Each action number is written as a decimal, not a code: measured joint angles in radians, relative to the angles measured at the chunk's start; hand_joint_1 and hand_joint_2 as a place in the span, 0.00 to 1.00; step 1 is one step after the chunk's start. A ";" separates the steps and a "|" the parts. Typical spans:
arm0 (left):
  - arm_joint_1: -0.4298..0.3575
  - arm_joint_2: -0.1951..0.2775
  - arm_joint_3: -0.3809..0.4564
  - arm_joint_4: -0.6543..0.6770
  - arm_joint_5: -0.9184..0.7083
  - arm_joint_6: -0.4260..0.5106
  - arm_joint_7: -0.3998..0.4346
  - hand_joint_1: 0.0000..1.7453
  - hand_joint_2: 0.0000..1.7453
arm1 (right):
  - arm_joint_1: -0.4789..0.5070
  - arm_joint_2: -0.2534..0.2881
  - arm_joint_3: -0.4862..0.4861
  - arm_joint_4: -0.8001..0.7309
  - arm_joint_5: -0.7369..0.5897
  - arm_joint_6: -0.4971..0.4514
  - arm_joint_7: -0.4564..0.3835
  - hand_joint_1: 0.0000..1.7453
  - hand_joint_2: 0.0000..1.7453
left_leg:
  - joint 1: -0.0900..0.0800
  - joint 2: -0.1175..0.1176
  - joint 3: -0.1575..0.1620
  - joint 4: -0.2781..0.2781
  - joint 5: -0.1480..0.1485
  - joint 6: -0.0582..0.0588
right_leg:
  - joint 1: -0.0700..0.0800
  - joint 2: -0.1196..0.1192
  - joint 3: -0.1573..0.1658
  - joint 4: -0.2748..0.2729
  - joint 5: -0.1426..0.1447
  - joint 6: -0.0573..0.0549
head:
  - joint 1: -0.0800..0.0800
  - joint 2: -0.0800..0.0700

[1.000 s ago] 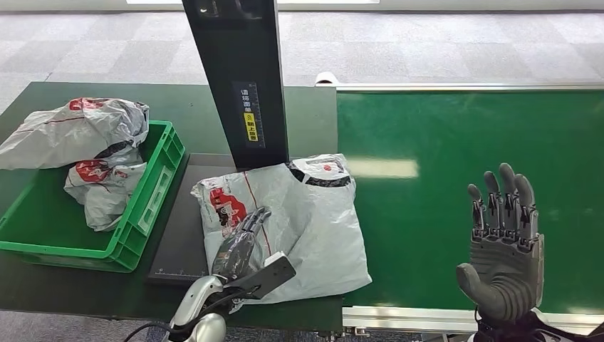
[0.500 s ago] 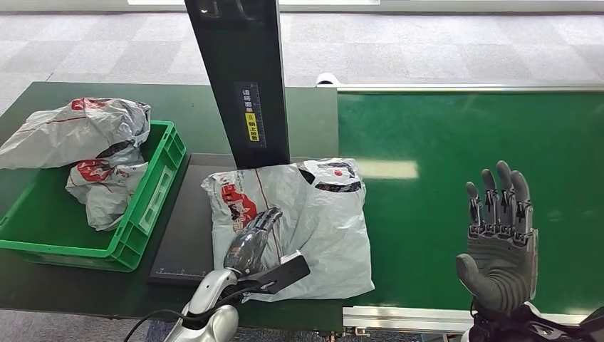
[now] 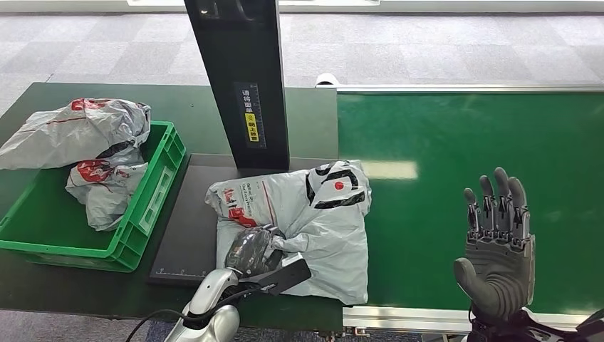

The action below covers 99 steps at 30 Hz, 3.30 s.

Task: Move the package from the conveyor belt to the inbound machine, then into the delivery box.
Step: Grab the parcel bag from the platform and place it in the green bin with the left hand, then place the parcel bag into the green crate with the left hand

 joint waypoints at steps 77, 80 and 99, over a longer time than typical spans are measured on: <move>-0.420 0.312 0.688 0.368 -0.255 0.218 0.097 1.00 1.00 | -0.004 0.007 -0.034 0.057 -0.047 -0.061 0.021 0.00 1.00 | 0.001 0.004 -0.002 0.000 0.002 -0.001 | 0.002 0.002 -0.004 0.000 0.001 -0.002 | 0.000 0.000; -0.451 0.330 0.671 0.423 -0.252 0.134 0.104 1.00 1.00 | -0.009 0.004 -0.036 0.068 -0.047 -0.061 0.021 0.00 1.00 | 0.001 0.003 -0.002 0.000 0.002 -0.002 | 0.002 0.001 -0.003 0.001 0.001 -0.002 | 0.000 0.000; -0.500 0.347 0.621 0.508 -0.239 0.197 0.220 0.09 1.00 | -0.026 -0.001 -0.043 0.099 -0.027 -0.088 0.027 0.00 1.00 | 0.001 0.000 0.003 0.000 0.004 -0.002 | 0.002 -0.002 0.002 0.001 0.001 -0.002 | 0.000 0.000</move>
